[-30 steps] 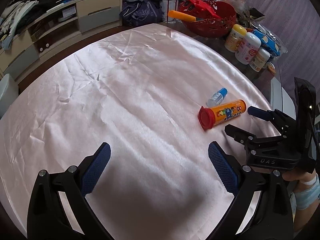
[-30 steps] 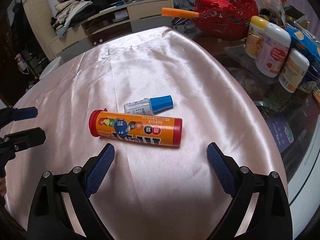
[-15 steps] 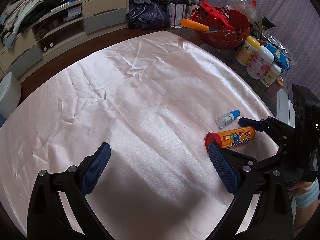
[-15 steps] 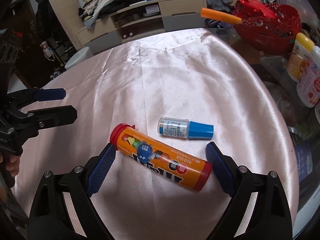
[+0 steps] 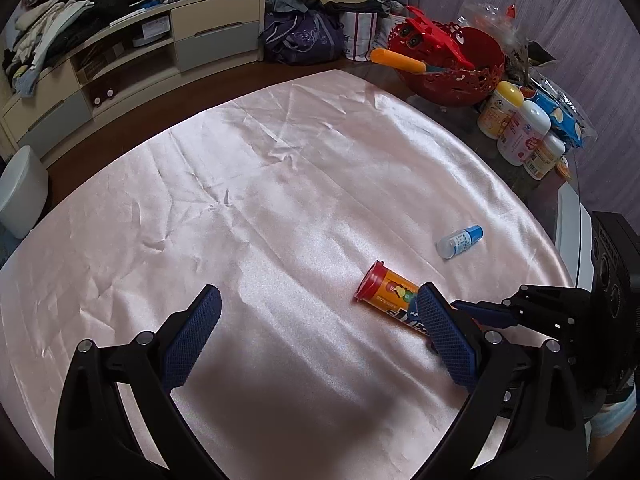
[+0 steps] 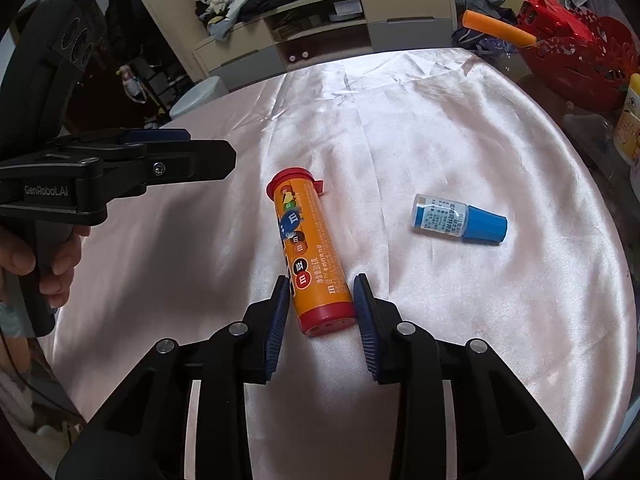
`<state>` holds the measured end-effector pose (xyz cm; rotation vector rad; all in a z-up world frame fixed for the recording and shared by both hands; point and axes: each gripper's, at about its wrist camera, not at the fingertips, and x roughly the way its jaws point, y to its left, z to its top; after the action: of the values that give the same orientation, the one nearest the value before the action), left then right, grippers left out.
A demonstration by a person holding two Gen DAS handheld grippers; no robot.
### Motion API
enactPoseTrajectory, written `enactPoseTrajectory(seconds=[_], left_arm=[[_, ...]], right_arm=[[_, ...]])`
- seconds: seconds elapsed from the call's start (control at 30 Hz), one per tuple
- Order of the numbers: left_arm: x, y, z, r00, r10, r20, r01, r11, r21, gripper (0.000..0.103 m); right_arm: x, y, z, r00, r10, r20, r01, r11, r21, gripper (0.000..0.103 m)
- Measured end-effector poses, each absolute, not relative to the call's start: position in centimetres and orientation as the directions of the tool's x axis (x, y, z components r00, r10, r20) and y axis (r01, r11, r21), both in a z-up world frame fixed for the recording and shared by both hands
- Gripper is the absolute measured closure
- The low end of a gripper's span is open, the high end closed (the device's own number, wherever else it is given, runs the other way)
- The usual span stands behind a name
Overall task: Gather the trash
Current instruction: 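Grasp the orange M&M's tube with the right tool while the left tool grasps the blue-capped bottle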
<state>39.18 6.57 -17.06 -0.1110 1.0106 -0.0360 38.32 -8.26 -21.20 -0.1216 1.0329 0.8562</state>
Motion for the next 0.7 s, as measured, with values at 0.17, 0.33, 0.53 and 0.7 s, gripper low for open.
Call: enactPoseTrajectory(seconds=[0.17, 0.33, 0.53, 0.7], left_arm=[[39.6, 5.7, -16.6, 0.54, -0.091, -0.837, 0.001, 0.994, -0.107, 0.01], [40.8, 2.6, -17.1, 0.537, -0.123, -0.835, 0.067, 0.992, -0.103, 0.011], [42.0, -2.0, -19.1, 0.506, -0.174, -0.845, 0.166, 0.981, -0.103, 0.029], [43.2, -4.4, -20.4, 0.484, -0.2, -0.852, 0.232, 0.968, -0.096, 0.031]], right_arm=[[36.3, -9.3, -21.3, 0.215, 0.589, -0.779, -0.655, 0.679, 0.332, 0.072], [33.8, -14.2, -21.4, 0.254, 0.556, -0.792, -0.547, 0.758, 0.356, 0.072], [33.1, -20.0, -21.2, 0.382, 0.399, -0.834, -0.356, 0.896, 0.266, 0.072], [33.9, -22.1, -21.5, 0.436, 0.363, -0.824, -0.274, 0.925, 0.263, 0.072]])
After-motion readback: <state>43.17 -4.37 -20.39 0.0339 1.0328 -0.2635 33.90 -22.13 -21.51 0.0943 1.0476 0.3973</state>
